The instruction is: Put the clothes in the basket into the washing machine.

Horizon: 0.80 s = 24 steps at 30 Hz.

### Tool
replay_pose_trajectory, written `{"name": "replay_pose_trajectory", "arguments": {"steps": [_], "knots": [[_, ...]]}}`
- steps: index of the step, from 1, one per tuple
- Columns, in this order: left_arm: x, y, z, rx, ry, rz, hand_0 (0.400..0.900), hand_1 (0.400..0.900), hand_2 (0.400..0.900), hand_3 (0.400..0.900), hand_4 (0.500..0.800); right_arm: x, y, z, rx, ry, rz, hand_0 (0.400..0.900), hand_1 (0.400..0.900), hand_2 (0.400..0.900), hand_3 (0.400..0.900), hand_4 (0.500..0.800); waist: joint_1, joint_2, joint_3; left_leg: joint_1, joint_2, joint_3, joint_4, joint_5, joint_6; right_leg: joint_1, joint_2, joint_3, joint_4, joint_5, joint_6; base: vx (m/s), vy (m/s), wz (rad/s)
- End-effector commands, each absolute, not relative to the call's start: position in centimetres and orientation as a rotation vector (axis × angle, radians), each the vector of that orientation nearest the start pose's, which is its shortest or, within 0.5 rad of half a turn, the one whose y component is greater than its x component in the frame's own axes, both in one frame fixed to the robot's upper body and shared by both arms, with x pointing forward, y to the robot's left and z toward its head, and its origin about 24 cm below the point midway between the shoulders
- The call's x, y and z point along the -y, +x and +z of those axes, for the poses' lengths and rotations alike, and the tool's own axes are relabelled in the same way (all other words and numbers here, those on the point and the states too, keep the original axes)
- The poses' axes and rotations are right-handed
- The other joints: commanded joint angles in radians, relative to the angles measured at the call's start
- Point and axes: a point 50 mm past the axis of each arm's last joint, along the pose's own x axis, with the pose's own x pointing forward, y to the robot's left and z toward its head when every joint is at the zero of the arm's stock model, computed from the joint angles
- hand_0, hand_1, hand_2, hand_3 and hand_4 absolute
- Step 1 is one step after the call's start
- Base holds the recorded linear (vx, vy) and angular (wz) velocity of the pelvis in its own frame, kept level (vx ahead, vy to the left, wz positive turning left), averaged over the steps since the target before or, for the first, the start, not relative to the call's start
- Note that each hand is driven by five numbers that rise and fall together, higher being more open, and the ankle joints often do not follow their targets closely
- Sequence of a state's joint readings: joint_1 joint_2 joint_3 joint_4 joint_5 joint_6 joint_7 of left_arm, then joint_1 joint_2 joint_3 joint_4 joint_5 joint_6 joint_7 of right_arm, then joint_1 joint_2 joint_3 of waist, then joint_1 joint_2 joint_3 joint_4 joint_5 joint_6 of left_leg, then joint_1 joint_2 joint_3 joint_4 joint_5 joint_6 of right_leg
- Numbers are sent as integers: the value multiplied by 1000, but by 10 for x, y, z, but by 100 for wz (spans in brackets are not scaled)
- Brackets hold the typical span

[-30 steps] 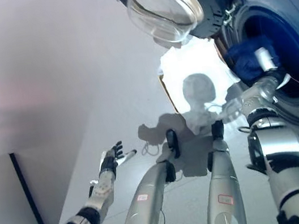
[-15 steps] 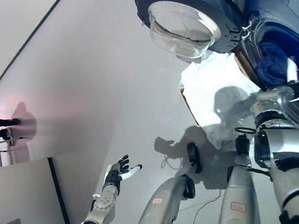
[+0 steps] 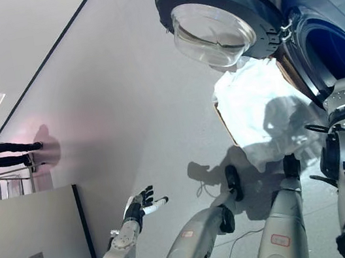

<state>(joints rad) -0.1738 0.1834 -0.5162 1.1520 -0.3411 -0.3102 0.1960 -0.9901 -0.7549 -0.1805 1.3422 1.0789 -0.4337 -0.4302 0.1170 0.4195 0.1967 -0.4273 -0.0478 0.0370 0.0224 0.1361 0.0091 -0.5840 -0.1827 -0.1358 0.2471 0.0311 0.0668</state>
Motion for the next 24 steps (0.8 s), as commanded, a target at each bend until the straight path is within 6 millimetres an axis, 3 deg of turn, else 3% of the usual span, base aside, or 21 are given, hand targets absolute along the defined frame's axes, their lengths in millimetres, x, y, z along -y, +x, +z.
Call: {"name": "replay_pose_trajectory", "arguments": {"steps": [1,12,19,24], "knots": [[-177,178,-131,-732,254,18,900,900,900,900,800,420,311,249,581,549,-1029,900,900,900,900,800,1,-11,-58,-54,3,-23,8,65,-79,61,22,-29,30,-57,-16,0,0,0],[-174,174,-135,-765,235,21,900,900,900,900,800,410,322,207,435,575,-1014,900,900,900,900,800,-1,-21,-54,-43,5,-29,10,58,-75,71,24,-35,30,-56,-21,3,-3,1],[-174,175,-135,-776,233,7,900,900,900,900,800,379,325,109,51,468,-957,900,900,900,900,800,-2,-71,-27,-32,13,-39,34,46,-67,100,29,-48,37,-55,-26,-7,-23,3],[-175,176,-135,-779,236,-2,900,900,900,900,800,345,309,33,-203,437,-882,900,900,900,900,800,-4,-132,-14,-9,20,-57,44,38,-62,147,35,-76,23,-52,-28,-4,-53,13]]}}
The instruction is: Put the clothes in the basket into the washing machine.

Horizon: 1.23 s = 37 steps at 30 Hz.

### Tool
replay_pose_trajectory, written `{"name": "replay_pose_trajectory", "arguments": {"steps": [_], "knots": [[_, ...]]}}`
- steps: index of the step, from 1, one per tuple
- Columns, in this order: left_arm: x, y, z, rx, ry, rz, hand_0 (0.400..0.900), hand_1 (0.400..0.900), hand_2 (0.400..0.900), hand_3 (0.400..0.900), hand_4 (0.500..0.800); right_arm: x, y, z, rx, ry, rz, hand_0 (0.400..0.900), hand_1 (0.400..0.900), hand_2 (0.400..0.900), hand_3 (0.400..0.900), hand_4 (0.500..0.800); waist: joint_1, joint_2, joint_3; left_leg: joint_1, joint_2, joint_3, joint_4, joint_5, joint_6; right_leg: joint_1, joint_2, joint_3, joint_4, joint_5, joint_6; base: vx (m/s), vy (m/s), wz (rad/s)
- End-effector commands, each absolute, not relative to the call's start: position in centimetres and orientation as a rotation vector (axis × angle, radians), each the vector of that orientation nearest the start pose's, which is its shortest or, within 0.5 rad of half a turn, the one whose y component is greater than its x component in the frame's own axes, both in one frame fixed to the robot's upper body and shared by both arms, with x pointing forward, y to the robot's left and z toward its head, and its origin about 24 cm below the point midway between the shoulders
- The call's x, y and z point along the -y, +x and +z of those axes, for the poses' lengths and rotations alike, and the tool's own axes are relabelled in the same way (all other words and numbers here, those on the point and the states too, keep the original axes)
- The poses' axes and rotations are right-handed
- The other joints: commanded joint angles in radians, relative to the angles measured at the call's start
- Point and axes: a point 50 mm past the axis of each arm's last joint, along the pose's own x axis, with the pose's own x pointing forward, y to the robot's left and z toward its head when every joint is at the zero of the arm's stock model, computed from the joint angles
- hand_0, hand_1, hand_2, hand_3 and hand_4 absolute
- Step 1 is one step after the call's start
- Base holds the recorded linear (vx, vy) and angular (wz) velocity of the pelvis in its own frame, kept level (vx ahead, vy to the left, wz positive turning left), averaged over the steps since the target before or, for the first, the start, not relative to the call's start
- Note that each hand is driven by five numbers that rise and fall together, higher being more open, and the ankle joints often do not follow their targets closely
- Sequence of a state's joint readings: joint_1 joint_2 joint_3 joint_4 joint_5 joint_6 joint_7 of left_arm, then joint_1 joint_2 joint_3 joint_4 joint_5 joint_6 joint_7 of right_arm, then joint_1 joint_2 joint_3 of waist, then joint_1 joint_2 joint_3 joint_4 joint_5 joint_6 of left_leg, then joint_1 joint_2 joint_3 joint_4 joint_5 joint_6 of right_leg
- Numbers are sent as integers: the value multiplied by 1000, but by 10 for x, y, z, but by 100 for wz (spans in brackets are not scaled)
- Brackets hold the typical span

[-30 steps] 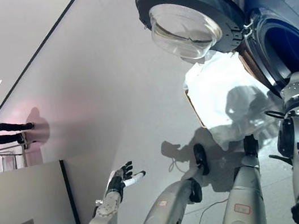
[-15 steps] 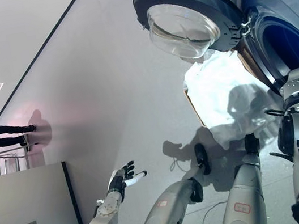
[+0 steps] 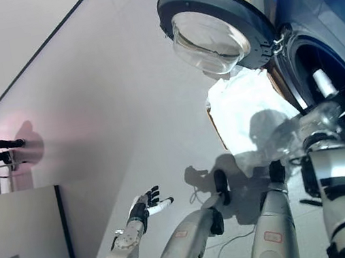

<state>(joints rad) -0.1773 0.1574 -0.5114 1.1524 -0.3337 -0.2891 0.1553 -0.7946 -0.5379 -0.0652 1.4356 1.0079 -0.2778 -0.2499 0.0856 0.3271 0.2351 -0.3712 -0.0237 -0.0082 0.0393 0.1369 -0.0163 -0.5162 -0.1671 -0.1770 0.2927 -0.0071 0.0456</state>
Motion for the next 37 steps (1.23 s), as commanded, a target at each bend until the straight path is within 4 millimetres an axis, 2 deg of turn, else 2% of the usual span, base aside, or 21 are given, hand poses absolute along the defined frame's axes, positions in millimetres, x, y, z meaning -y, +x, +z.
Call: {"name": "replay_pose_trajectory", "arguments": {"steps": [1,5,7,8,9,13,17,22,27,32,37], "knots": [[-176,177,-135,-779,244,-3,900,900,900,900,800,338,304,18,-255,422,-855,900,900,900,900,800,24,-55,-49,-61,-1,-14,29,37,-35,87,22,-39,-24,-13,-8,-5,-50,13],[-186,175,-135,-792,263,20,900,900,900,900,800,310,280,-30,-427,319,-765,900,900,900,900,800,18,-123,-44,-39,10,-24,32,32,-35,123,30,-62,-29,-12,-11,9,-61,10],[-192,174,-135,-800,268,36,900,900,900,900,800,294,261,-57,-561,138,-645,900,900,900,900,800,11,-169,-50,-18,20,-26,32,28,-35,154,37,-70,-43,-7,-10,32,-55,1],[-195,172,-136,-810,272,44,900,900,900,900,800,288,254,-66,-591,105,-624,900,900,900,900,800,7,-184,-56,-7,22,-27,30,25,-34,168,40,-73,-49,-5,-10,50,-45,0],[-200,169,-137,-822,276,57,900,900,900,900,800,281,244,-76,-658,-39,-545,900,900,900,900,800,4,-207,-63,8,27,-28,28,23,-34,188,46,-77,-56,-4,-10,62,-33,-1],[-217,151,-143,-892,294,109,900,900,900,900,800,255,198,-115,-824,-243,-335,900,900,900,900,800,-24,-286,-117,75,41,-27,5,15,-37,269,69,-87,-110,6,-4,77,-17,-8],[-227,127,-150,-981,280,130,900,900,900,900,800,241,143,-144,-998,-364,-169,900,900,900,900,800,-47,-343,-182,143,44,-16,-10,-6,-39,348,91,-83,-179,16,5,86,3,-17],[-230,93,-160,-1102,255,120,900,900,900,900,800,231,86,-163,-1162,-413,-59,900,900,900,900,800,-63,-381,-241,232,50,8,-32,-26,-31,416,100,-69,-185,9,12,93,27,-21],[-232,76,-164,-1160,221,114,900,900,900,900,800,226,42,-171,-1309,-348,-36,900,900,900,900,800,-84,-395,-275,313,51,33,-67,-42,-19,459,98,-47,-158,-3,20,76,33,-18],[-229,63,-167,-1204,214,74,900,900,900,900,800,227,17,-173,-1400,-345,-19,900,900,900,900,800,-90,-396,-306,357,44,44,-80,-55,-11,497,99,-35,-175,-5,26,58,16,-9],[-226,59,-168,-1221,210,59,900,900,900,900,800,227,18,-173,-1405,-336,-27,900,900,900,900,800,-95,-386,-313,374,43,44,-87,-60,-10,507,94,-30,-175,-6,29,9,6,0]]}}
